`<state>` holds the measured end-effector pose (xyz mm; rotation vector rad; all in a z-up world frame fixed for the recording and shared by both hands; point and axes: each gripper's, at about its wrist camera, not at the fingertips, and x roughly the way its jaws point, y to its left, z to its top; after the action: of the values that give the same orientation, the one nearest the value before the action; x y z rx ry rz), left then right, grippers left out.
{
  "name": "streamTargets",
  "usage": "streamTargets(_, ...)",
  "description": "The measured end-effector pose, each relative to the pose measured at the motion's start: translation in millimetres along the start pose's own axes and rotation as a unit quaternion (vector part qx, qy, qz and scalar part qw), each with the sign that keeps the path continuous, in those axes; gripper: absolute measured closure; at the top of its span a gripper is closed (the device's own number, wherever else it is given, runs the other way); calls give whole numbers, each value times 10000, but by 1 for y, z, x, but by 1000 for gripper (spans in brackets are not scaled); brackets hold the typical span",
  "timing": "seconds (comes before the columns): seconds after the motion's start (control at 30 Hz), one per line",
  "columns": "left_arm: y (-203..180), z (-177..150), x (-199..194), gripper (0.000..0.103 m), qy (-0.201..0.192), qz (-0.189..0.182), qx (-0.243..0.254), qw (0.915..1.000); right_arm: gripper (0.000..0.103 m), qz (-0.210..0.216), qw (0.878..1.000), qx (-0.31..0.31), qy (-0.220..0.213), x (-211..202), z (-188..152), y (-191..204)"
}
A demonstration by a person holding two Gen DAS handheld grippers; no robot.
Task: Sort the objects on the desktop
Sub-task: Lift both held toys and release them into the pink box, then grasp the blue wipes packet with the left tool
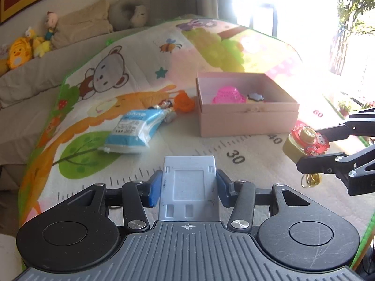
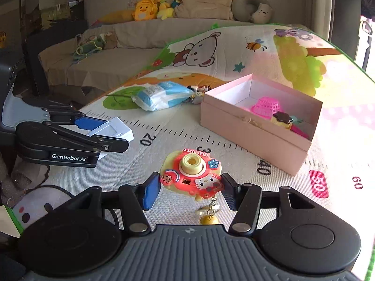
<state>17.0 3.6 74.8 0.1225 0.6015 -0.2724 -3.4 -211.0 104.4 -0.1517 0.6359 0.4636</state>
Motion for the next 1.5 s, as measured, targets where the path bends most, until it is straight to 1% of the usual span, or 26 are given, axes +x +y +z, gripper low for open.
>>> streamTargets(0.03,0,11,-8,50,-162,-21,1,9999,47,-9,9999,18,-99,-8,7,-4)
streamTargets(0.1,-1,36,-20,50,-496,-75,65,9987,47,-84,9990,72,-438,-33,30,-19)
streamTargets(0.17,-4,62,-21,50,-744,-142,170,9970,47,-138,9971,177,-729,-50,51,-35)
streamTargets(0.23,-11,87,-11,50,-896,-199,271,9954,47,-224,9941,270,-1023,-62,73,-53)
streamTargets(0.3,-20,109,9,50,-954,-275,379,9943,47,-376,9915,321,-1203,-63,89,-68)
streamTargets(0.37,-29,129,36,50,-919,-383,406,9942,47,-465,9900,439,-1258,-54,108,-86)
streamTargets(0.43,-36,147,68,50,-834,-559,289,9945,47,-525,9896,595,-1202,-36,124,-104)
streamTargets(0.5,-38,159,101,48,-680,-664,108,9954,47,-525,9902,824,-1000,-8,137,-125)
streamTargets(0.53,-36,161,114,45,-592,-637,21,9962,46,-568,9906,913,-845,7,141,-133)
streamTargets(0.6,-24,157,131,41,-382,-524,-196,9977,45,-673,9886,1176,-656,35,143,-150)
streamTargets(0.67,-6,142,130,32,-353,-499,-324,9976,44,-718,9867,1359,-523,51,140,-162)
streamTargets(0.7,3,130,126,27,-376,-366,-315,9981,44,-724,9868,1365,-486,57,137,-164)
streamTargets(0.73,10,119,121,24,-405,-218,-253,9986,44,-763,9873,1313,-462,63,131,-163)
streamTargets(0.83,30,80,112,17,-320,319,-70,9990,44,-794,9885,1234,-361,77,130,-160)
streamTargets(0.9,42,58,112,14,-166,649,-125,9977,44,-668,9901,1206,-251,91,136,-151)
streamTargets(0.97,54,42,113,11,0,826,-301,9961,44,-476,9926,1114,-118,108,146,-136)
streamTargets(1.0,62,36,115,9,104,845,-424,9955,43,-342,9938,1056,-13,120,153,-124)
streamTargets(1.03,68,31,117,9,202,864,-534,9946,39,-235,9943,1038,88,130,158,-116)
streamTargets(1.1,78,26,123,9,371,906,-680,9929,36,93,9924,1128,487,164,173,-96)
streamTargets(1.17,83,25,130,8,430,858,-643,9933,34,260,9885,1235,832,197,185,-82)
streamTargets(1.2,84,26,135,8,462,849,-599,9935,34,260,9879,1206,942,213,189,-76)
streamTargets(1.3,88,29,146,8,486,817,-526,9941,34,-292,9879,931,1203,264,198,-56)
streamTargets(1.4,92,33,157,8,507,737,-558,9944,36,-669,9810,987,1530,299,199,-53)
streamTargets(1.47,93,34,162,8,509,726,-566,9945,48,-804,9800,825,1621,312,199,-48)
streamTargets(1.5,93,35,164,8,496,718,-555,9946,51,-946,9794,684,1645,318,199,-45)
